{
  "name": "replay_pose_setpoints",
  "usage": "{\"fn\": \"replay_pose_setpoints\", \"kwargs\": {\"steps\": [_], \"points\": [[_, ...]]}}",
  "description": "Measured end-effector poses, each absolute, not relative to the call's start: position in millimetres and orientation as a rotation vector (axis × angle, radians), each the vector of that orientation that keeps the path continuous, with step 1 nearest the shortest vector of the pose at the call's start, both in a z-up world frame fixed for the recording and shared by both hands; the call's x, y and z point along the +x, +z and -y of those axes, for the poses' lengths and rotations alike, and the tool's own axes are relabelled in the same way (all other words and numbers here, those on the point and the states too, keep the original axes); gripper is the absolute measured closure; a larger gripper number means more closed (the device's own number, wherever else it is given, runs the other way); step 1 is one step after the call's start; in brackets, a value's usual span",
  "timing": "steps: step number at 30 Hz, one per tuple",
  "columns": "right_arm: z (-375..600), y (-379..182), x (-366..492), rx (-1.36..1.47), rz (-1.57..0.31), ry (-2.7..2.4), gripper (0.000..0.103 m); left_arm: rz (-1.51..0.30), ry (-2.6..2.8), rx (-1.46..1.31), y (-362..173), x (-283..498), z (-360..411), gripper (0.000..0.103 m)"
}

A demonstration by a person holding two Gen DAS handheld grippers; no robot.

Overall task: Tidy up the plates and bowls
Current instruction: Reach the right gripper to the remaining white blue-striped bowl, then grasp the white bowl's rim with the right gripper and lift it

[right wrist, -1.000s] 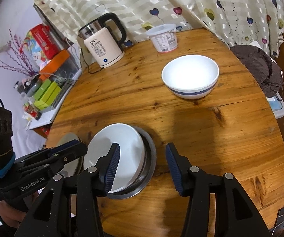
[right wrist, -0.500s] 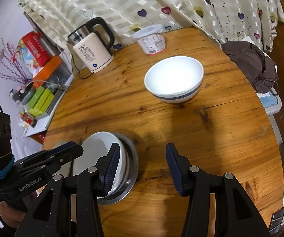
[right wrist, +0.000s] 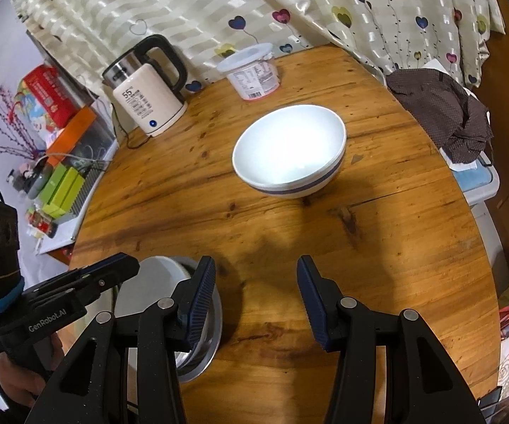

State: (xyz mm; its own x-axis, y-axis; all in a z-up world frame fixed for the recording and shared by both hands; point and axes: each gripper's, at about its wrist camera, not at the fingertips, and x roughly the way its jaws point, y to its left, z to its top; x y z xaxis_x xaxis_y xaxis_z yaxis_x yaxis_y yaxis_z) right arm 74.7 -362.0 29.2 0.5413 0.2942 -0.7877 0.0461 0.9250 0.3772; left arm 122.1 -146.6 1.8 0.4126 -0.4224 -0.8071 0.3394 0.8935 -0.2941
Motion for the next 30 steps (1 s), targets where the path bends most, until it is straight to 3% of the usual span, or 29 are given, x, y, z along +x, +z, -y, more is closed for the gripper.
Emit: {"fn": "replay_pose_setpoints", "kwargs": {"steps": [30], "points": [[417,21,127,0.468,-0.946,0.073,0.074,-1.122,-0.569,-0.148,3,187,192,0.074]]}}
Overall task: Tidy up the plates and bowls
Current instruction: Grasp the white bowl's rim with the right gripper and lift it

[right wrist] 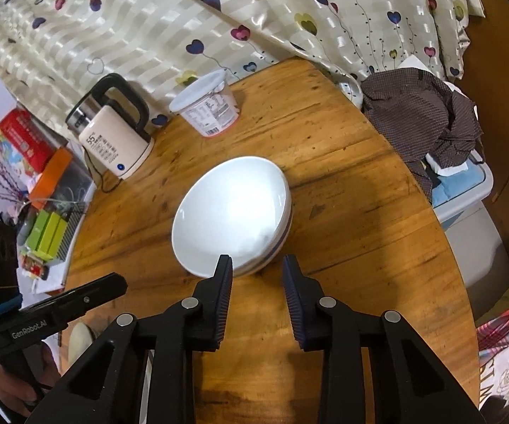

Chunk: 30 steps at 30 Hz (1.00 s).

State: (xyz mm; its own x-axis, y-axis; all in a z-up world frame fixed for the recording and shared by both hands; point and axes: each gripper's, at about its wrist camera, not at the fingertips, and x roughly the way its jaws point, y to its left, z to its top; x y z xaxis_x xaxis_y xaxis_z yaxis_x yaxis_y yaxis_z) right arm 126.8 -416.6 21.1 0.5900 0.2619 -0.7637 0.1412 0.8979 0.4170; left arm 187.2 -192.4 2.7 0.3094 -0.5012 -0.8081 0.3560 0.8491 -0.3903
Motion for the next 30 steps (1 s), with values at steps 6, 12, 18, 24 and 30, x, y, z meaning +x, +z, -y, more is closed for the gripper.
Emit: {"fn": "replay_pose_setpoints", "kwargs": {"steps": [6,12,18,24,30], "points": [[423,17,138,0.482,-0.948,0.063,0.074,-1.143,-0.589,-0.143,-1,200,208,0.074],[430,7,150,0.530,-0.967,0.073,0.075,-1.166,-0.598,-0.166,-7,205,211,0.074],[430,-1,159,0.542,-0.983,0.074,0.078,-1.175,-0.597,-0.180,-11,208,215,0.074],[432,-2,161,0.526,-0.988,0.081,0.086,-1.179,-0.604,-0.196,-14,210,217,0.074],[430,-3,159,0.544,-1.005,0.106,0.090,-1.177,-0.593,-0.211,-14,212,214,0.074]]}}
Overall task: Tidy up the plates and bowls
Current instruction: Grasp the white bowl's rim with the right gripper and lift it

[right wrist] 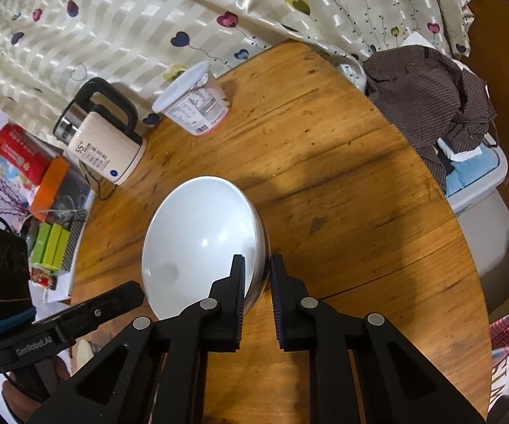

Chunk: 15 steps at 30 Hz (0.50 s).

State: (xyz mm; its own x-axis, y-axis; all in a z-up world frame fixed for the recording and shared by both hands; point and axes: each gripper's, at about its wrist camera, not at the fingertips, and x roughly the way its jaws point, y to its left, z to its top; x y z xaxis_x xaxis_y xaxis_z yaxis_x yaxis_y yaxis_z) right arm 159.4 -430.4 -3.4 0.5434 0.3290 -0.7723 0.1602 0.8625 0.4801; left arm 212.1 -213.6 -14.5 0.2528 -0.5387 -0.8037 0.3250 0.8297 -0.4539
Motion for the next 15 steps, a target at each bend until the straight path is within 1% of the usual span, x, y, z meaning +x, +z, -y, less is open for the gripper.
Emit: {"fn": "replay_pose_setpoints", "kwargs": {"steps": [15], "points": [[421,-2,153,0.567,-1.031,0.145,0.092,-1.208,-0.602,-0.215,-26,214,212,0.074]]}}
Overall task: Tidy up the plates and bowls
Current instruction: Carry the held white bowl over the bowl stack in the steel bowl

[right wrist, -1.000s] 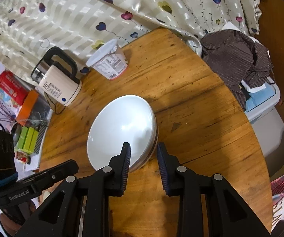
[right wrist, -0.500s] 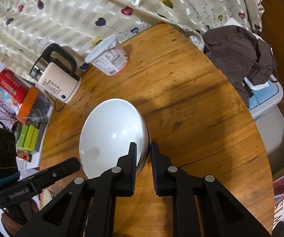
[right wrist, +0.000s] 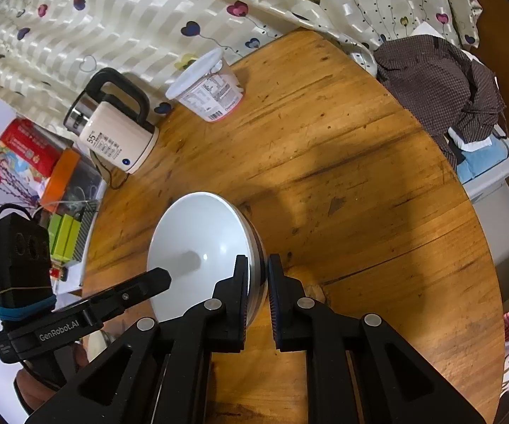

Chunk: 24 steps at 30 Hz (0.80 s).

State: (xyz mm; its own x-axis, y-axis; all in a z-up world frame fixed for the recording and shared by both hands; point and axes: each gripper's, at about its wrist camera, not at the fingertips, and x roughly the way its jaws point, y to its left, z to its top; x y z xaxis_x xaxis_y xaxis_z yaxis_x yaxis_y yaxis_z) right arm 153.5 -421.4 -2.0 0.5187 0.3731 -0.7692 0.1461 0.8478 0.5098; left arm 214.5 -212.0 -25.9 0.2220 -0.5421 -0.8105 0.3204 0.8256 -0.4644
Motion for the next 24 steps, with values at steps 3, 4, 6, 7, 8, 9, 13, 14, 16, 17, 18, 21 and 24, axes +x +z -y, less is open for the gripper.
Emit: {"fn": "replay_pose_setpoints", "kwargs": {"steps": [3,4,6,7,8,9,13,14,16,17,18,21,24], "points": [[421,-2,153,0.568,-1.032,0.144,0.092,-1.201,-0.611,-0.204,-24,213,213,0.074],[421,-2,153,0.566,-1.033,0.143,0.092,-1.197,-0.609,-0.196,-23,212,213,0.074],[421,-2,152,0.565,-1.033,0.143,0.092,-1.190,-0.604,-0.186,-21,210,213,0.074],[421,-2,152,0.565,-1.033,0.144,0.092,-1.188,-0.604,-0.185,-21,210,212,0.074],[420,-1,151,0.564,-1.032,0.145,0.092,-1.187,-0.604,-0.187,-20,210,211,0.074],[419,0,151,0.563,-1.030,0.147,0.092,-1.185,-0.604,-0.188,-19,209,210,0.074],[415,6,147,0.555,-1.021,0.152,0.092,-1.172,-0.603,-0.190,-14,206,208,0.074],[414,8,146,0.553,-1.017,0.154,0.092,-1.166,-0.604,-0.192,-11,205,207,0.074],[412,13,144,0.547,-1.008,0.158,0.092,-1.157,-0.605,-0.197,-8,203,204,0.074],[411,16,143,0.545,-1.004,0.160,0.092,-1.150,-0.606,-0.200,-5,201,203,0.074],[410,18,142,0.542,-1.000,0.161,0.092,-1.146,-0.606,-0.201,-3,201,202,0.074],[406,28,137,0.530,-0.983,0.167,0.092,-1.124,-0.609,-0.205,5,195,199,0.074],[401,37,133,0.519,-0.968,0.172,0.092,-1.103,-0.609,-0.207,13,189,195,0.074]]}}
